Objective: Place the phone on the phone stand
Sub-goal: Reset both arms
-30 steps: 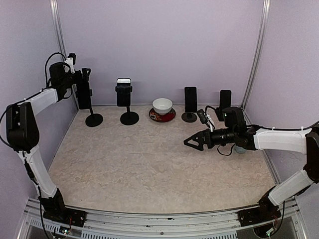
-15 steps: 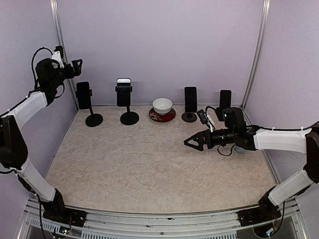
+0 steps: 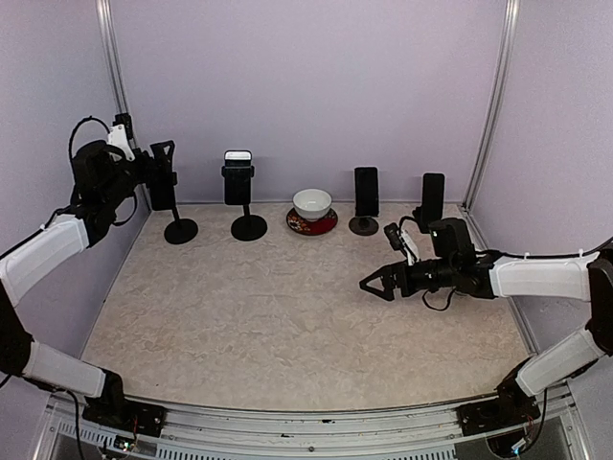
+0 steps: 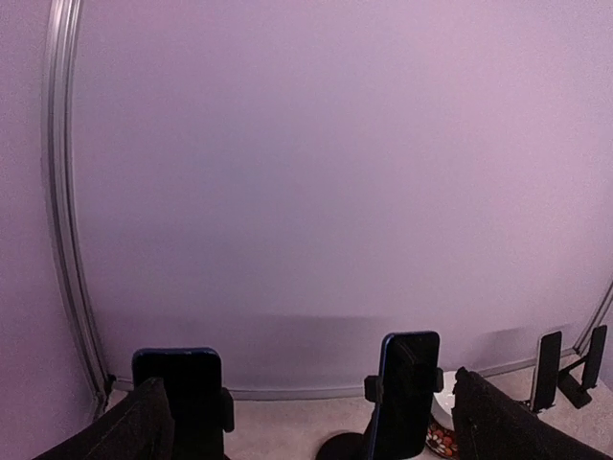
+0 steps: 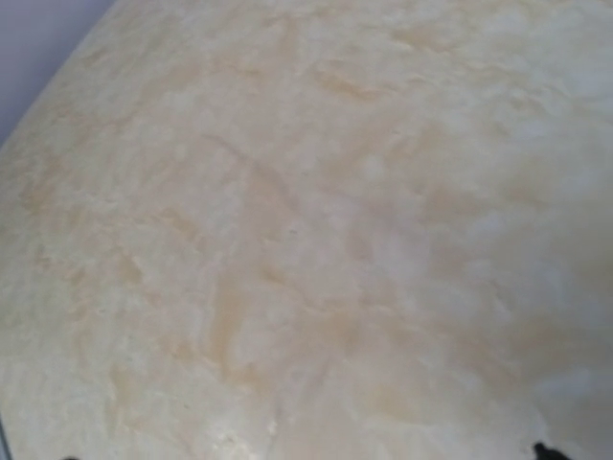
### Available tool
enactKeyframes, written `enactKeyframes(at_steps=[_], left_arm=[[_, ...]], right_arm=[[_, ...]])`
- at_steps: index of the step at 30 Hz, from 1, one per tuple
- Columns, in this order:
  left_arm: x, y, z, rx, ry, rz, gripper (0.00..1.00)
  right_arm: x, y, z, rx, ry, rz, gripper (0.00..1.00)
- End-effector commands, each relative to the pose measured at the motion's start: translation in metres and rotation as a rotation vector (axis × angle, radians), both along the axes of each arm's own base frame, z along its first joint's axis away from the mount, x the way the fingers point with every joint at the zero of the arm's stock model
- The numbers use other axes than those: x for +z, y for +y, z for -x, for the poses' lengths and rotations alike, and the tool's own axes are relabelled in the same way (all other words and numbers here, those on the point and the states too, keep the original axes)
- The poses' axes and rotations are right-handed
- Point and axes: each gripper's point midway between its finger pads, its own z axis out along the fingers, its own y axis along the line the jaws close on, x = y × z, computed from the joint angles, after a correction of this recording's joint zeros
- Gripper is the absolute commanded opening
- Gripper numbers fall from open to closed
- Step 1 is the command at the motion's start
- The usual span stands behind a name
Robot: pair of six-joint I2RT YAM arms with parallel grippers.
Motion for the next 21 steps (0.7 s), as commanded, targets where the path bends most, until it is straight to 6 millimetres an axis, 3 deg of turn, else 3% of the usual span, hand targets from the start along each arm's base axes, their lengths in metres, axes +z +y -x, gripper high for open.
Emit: enactKeyframes(at_steps=[1,8,13,21], left_arm=[[-0.033,-0.013,0.019,0.037,0.09,0.0,0.99],[-0.066,-0.041,0.056,0.07,0.226,0.061,0.99],[-0.106,-0.058,0.071,0.081,0.377,0.011,0.99],[-0.172,-0.054,0.09,0.107,0.611,-0.082,0.99]], right_arm=[[-0.002,-0.019,-0.004,-0.076,-0.033,0.05,1.0],[-0.014,-0.044,-0.007,-0.18,-0.051,0.126,1.0],[-0.023,-0.065,-0.008,-0.268,-0.057,0.165,1.0],[-0.033,-0.101,-0.008,-0.399,-0.062,0.221,1.0]])
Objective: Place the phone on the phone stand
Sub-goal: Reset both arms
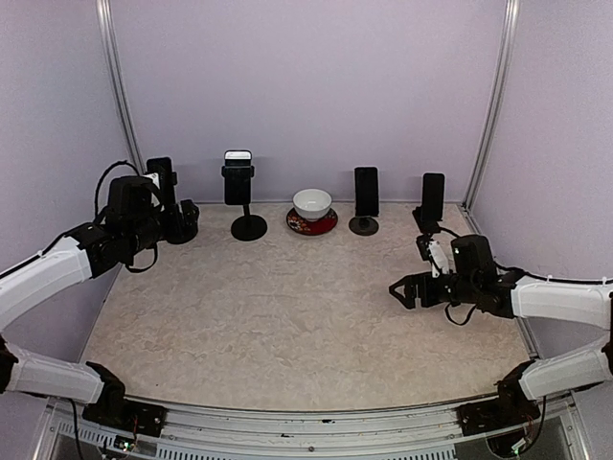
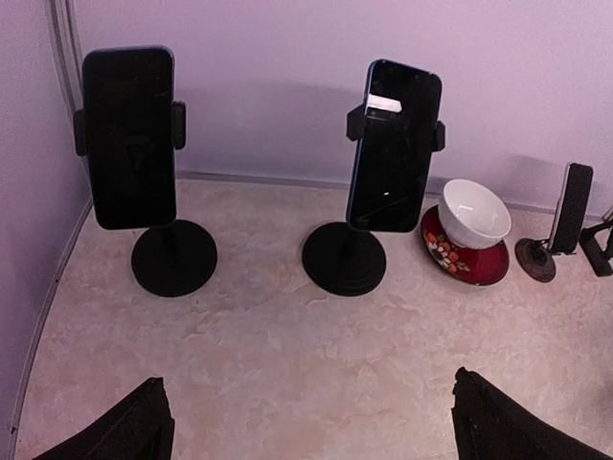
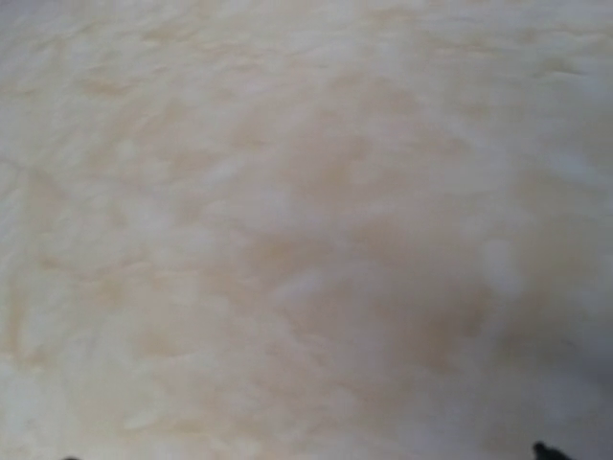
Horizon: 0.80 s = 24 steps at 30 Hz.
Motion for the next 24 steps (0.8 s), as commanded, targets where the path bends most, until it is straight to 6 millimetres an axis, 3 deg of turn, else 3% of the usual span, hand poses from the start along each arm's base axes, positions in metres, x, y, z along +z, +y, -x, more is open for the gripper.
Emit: enactKeyframes(at_steps=[1,4,7,15,17,24], left_arm=[[-0.051,0.008,0.017,0.024,0.163,-0.041,0.99],[-0.075,-0.003,0.024,-0.041,0.185,-0.013,0.99],[-0.088,-0.002,0.03,-0.039,0.15,-0.006,0.99],[-0.105,0.014,0.05,0.009,0.061,-0.015,0.99],[-0.101,0.011,0.053,-0.011,0.023,-0.008,0.99],[-0.12,0.005,0.065,-0.02,0.0,0.008,0.99]], right_arm=[[-0.007,-0.028,-0.003,-0.114,-0.002,0.042,1.0],[-0.013,-0.037,-0.002,-0.153,0.01,0.043,1.0],[-0.02,-0.047,0.0,-0.191,0.024,0.048,1.0],[-0.031,-0.087,0.002,-0.347,0.014,0.074,1.0],[-0.034,-0.097,0.003,-0.382,0.011,0.065,1.0],[-0.036,-0.112,0.006,-0.445,0.005,0.03,1.0]])
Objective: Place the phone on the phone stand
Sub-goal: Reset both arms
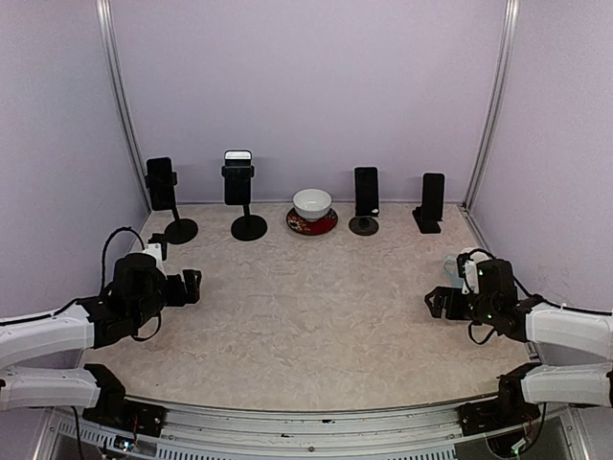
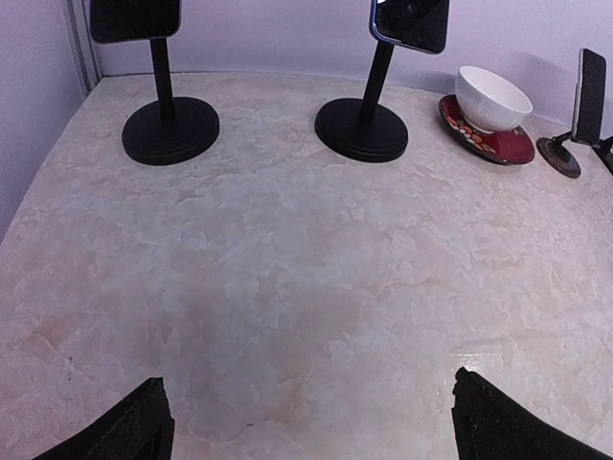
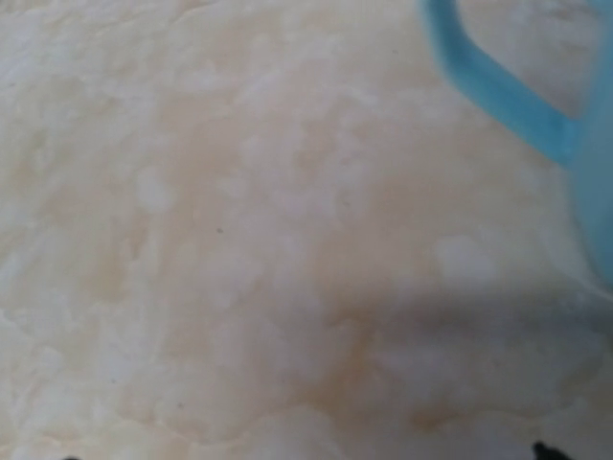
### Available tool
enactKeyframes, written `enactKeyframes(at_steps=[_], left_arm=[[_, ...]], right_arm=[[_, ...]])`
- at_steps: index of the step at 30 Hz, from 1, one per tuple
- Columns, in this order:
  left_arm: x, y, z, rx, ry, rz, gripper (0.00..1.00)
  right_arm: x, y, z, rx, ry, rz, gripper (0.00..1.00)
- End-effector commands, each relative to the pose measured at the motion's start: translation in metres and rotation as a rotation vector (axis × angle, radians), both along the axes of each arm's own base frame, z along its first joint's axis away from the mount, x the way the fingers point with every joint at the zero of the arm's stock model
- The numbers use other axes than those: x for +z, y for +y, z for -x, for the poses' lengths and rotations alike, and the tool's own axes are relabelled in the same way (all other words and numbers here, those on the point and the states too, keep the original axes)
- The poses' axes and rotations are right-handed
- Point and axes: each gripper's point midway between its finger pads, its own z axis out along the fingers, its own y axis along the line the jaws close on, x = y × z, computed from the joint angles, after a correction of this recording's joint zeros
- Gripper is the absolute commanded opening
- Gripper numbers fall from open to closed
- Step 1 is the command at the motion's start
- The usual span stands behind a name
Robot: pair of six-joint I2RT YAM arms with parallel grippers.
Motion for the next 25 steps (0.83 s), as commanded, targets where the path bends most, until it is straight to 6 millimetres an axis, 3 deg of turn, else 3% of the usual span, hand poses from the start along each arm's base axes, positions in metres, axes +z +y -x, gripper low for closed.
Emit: enactKeyframes(at_steps=[1,8,14,25], left_arm=[[0.003,-0.002,-0.002,0.022,-0.048,0.028,0.99],[-0.025,-0.006,0.01,0.02,-0.016,0.087,0.99],[-0.025,-0.006,0.011,0.023,-0.02,0.063,0.99],[-0.039,-0.023,0.007,-0.047,0.048,0.029,0.99]], right_arm=[[0.007,-0.01,-0.002,-0.062,-0.036,-0.022,1.0],[0.015,-0.022,0.001,-0.136,-0.081,-0.039,1.0],[0.018,-0.023,0.005,-0.142,-0.103,-0.055,1.0],[0.017,-0.023,0.006,-0.145,-0.106,-0.061,1.0]])
